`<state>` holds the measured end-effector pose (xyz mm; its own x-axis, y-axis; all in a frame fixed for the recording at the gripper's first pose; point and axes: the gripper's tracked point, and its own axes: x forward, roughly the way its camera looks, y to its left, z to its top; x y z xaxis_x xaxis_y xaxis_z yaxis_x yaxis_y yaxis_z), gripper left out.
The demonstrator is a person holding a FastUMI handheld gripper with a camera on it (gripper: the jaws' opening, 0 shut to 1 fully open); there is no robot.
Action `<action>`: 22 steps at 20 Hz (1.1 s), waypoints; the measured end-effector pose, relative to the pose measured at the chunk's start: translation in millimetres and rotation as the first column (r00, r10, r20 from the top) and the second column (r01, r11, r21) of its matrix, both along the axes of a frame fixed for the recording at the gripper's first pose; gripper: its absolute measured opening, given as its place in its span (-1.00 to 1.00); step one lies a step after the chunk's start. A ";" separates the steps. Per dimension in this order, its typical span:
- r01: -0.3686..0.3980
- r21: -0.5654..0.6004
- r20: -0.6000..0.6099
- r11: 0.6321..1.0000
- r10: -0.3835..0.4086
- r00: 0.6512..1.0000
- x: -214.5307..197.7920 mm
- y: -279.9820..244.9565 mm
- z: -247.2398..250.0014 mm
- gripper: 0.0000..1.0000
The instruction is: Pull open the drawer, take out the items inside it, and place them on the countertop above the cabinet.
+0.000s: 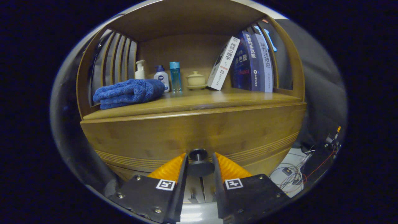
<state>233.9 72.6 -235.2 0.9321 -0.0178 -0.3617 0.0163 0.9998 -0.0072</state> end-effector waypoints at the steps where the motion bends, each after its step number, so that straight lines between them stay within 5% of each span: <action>1: -0.002 -0.017 0.005 1.000 0.003 1.000 0.3 -0.3 -0.9 -0.12; 6: -0.030 0.015 -0.031 0.999 0.030 0.999 0.3 0.5 -2.4 -0.35; 22: 0.003 0.020 -0.063 1.000 -0.002 0.998 -61.8 -5.7 4.5 -0.35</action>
